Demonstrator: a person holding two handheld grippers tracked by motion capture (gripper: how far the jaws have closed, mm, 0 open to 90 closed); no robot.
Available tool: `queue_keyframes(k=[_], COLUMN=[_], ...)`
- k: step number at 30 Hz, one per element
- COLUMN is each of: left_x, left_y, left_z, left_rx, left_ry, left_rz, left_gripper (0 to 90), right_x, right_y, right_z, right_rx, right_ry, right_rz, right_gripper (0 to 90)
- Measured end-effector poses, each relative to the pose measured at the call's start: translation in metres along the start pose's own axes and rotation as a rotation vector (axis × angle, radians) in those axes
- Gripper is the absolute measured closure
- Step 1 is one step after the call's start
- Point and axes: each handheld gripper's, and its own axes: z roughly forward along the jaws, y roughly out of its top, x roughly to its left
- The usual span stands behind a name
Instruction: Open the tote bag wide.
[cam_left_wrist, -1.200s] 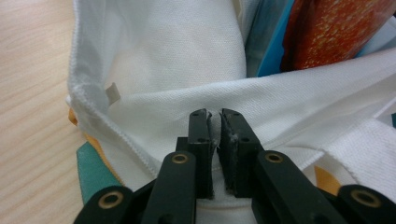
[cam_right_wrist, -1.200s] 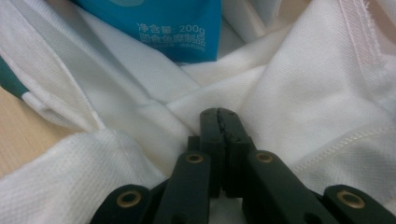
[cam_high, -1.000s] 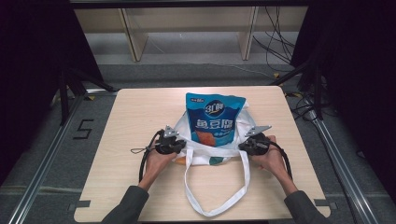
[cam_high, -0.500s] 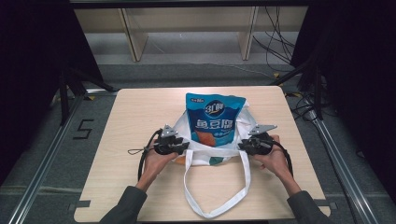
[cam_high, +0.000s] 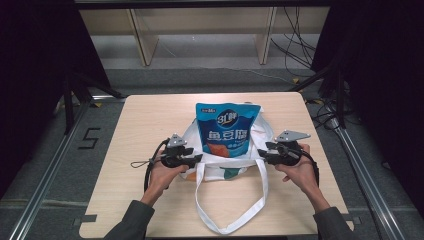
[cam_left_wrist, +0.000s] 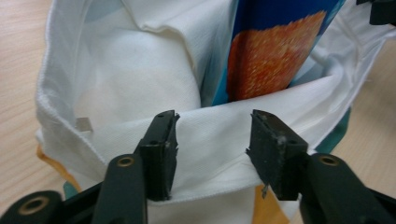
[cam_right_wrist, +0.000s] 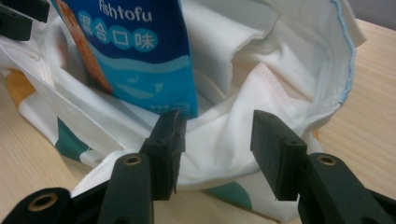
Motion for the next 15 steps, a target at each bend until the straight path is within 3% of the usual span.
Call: queue_keyframes(k=[1,2,6,9,12,15], left_x=[0.0015,-0.0002,-0.0006,0.0029,0.0028,0.001], left_y=[0.0009,0.0011,0.0025,0.0034,0.0038,0.0068], left_z=[-0.0026,-0.0022,-0.0047,-0.0048,-0.0057,-0.0076], left_rx=[0.009,-0.007,-0.034,-0.05,-0.048,-0.057], left_ry=[-0.015,-0.01,-0.033,-0.086,-0.089,-0.121], left_rz=[0.002,-0.019,-0.023,-0.098,-0.085,-0.102], left_gripper=[47.0,45.7,42.7,36.3,36.2,31.1], right_x=[-0.0002,-0.0002,0.0026,0.0025,0.0035,0.004], right_y=[0.0002,0.0008,0.0006,0.0012,0.001,0.0012], right_z=[-0.0011,-0.0038,-0.0058,-0.006,-0.0052,-0.0051], right_rx=[-0.015,-0.01,-0.029,-0.032,-0.022,-0.024], right_ry=[-0.005,0.004,0.017,0.031,0.023,0.026], right_rz=[-0.006,0.004,0.034,0.041,0.042,0.038], right_gripper=[52.9,52.5,52.0,51.6,51.3,51.3])
